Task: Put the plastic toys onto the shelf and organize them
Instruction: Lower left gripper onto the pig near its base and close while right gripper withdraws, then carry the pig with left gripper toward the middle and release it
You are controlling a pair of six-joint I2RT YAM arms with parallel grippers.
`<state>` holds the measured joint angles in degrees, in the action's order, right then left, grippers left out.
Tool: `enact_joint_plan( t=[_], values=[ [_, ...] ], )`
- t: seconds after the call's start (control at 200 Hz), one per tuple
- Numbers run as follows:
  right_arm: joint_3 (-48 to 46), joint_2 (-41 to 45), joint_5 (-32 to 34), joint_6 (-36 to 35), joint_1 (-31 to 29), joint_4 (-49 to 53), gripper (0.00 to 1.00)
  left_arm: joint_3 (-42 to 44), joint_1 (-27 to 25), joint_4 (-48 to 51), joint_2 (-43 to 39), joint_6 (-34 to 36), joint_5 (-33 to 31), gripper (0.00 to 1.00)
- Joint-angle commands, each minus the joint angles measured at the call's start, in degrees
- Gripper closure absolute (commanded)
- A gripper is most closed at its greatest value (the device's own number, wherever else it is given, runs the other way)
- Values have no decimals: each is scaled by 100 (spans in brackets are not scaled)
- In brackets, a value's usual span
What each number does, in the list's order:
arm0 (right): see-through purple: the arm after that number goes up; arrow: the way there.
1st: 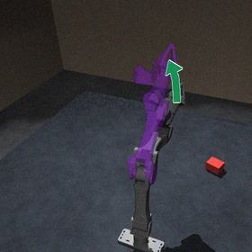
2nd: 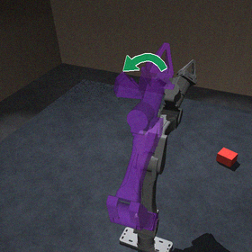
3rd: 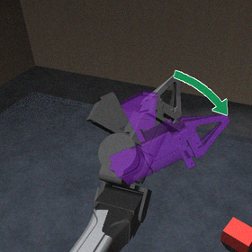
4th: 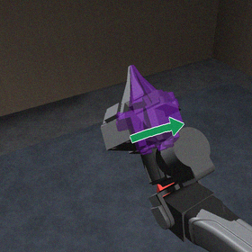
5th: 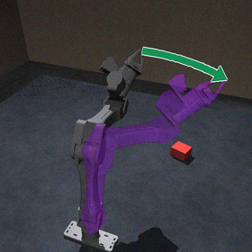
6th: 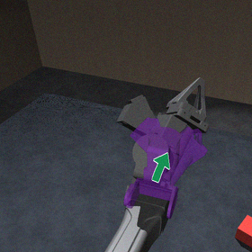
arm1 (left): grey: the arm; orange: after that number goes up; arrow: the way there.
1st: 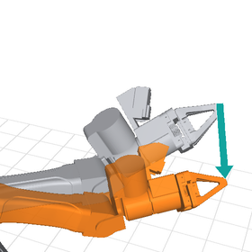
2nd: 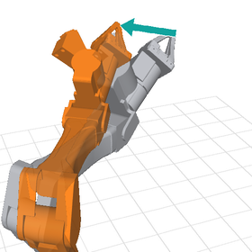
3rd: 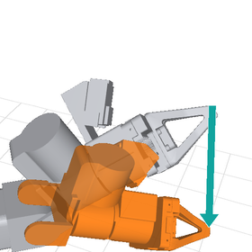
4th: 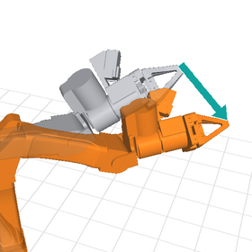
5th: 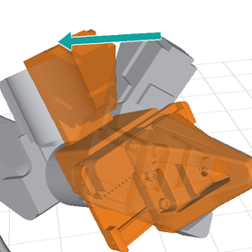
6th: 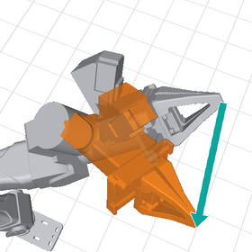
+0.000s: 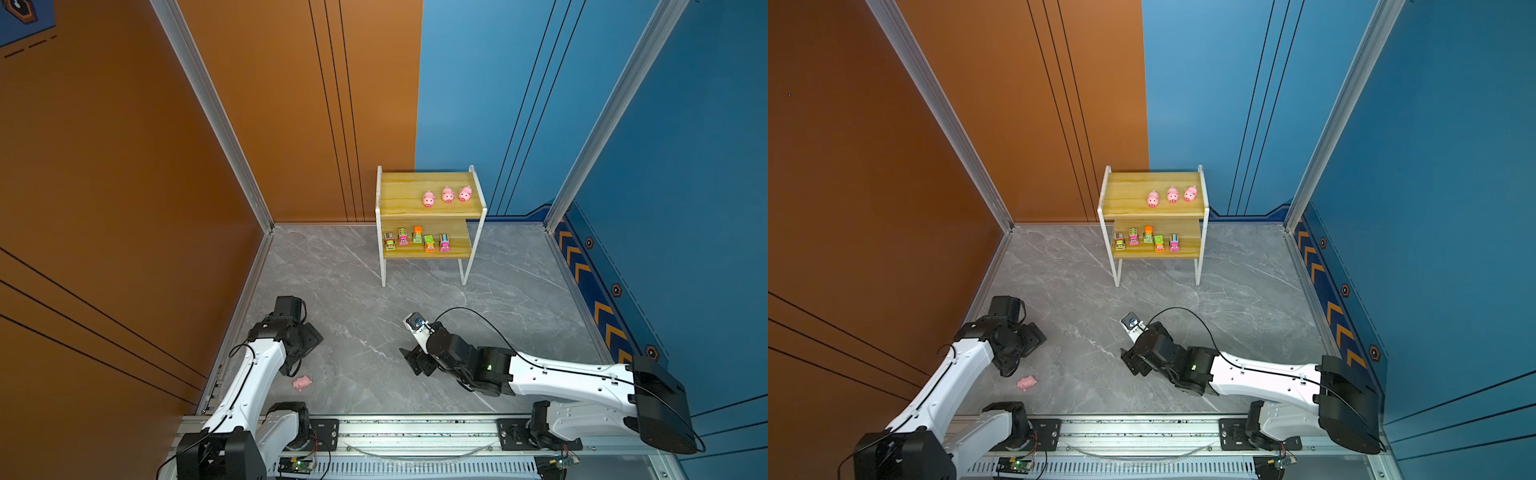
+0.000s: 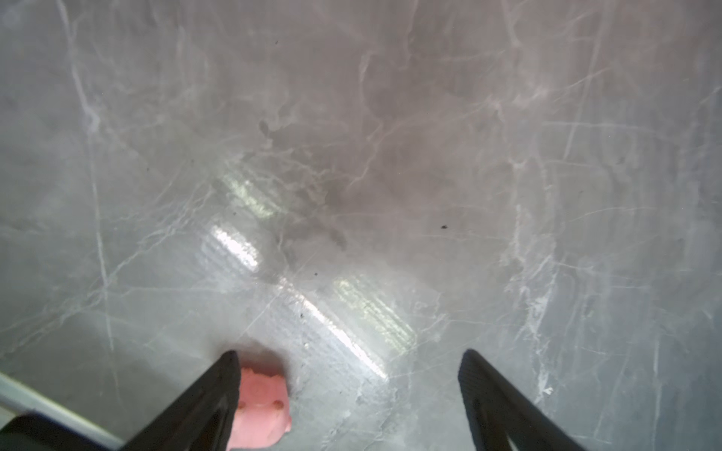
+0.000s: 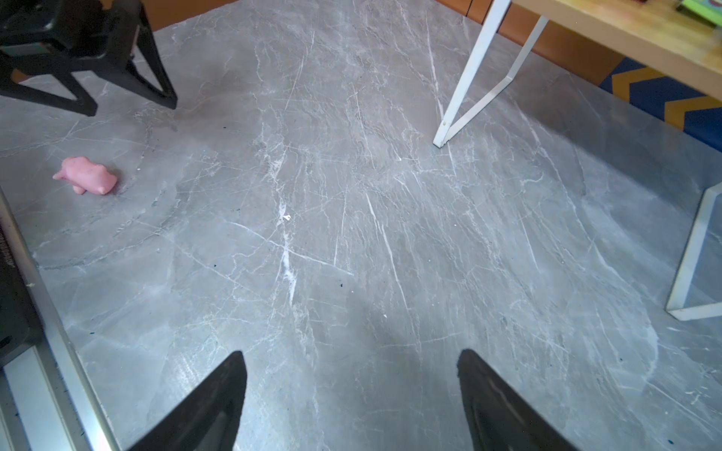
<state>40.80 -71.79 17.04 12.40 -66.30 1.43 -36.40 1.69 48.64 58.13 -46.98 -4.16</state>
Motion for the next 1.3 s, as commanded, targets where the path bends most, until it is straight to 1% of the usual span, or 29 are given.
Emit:
enact_joint_plan(
  t=[0.0,0.165,0.26,0.27,0.4,0.551,0.606,0.671,0.781,0.866,0.996,1.091,1.191,1.251,1.291],
  values=[
    [-180,189,-254,296,275,-399,15,100,-98,509,-149,-625,-419,12],
    [-392,327,-488,406,626,-526,16,431,-292,616,-123,-1135,-546,12],
    [-415,315,-612,467,756,-539,16,579,-461,515,48,-1327,-489,13],
    [-415,319,-613,472,769,-532,16,585,-471,484,67,-1335,-476,16],
    [-397,310,-625,474,807,-467,16,748,-563,27,244,-1339,-239,28],
    [-414,407,-605,517,830,-390,17,627,-766,-329,512,-1199,-184,52],
    [-415,468,-565,533,846,-336,17,541,-936,-463,630,-1194,-142,57],
    [-430,545,-564,566,924,-231,17,383,-1253,-533,817,-1236,-198,62],
    [-446,761,-582,746,1211,64,18,63,-1989,-728,1178,-1353,-277,70],
    [-492,951,-584,827,1462,320,19,-296,-2601,-894,1559,-1464,-337,74],
    [-579,1201,-509,895,1748,713,20,-966,-3556,-1160,2307,-1665,-423,76],
    [-702,1413,-462,896,1839,830,20,-1462,-4050,-1486,2969,-1752,-337,76],
    [-744,1534,-499,857,1855,946,20,-2038,-4293,-1572,3522,-1570,-204,73],
    [-744,1537,-479,830,1803,974,20,-2192,-4268,-1589,3585,-1394,-157,68],
    [-740,1511,-449,809,1727,984,20,-2221,-4191,-1604,3540,-1214,-103,63]
  ],
)
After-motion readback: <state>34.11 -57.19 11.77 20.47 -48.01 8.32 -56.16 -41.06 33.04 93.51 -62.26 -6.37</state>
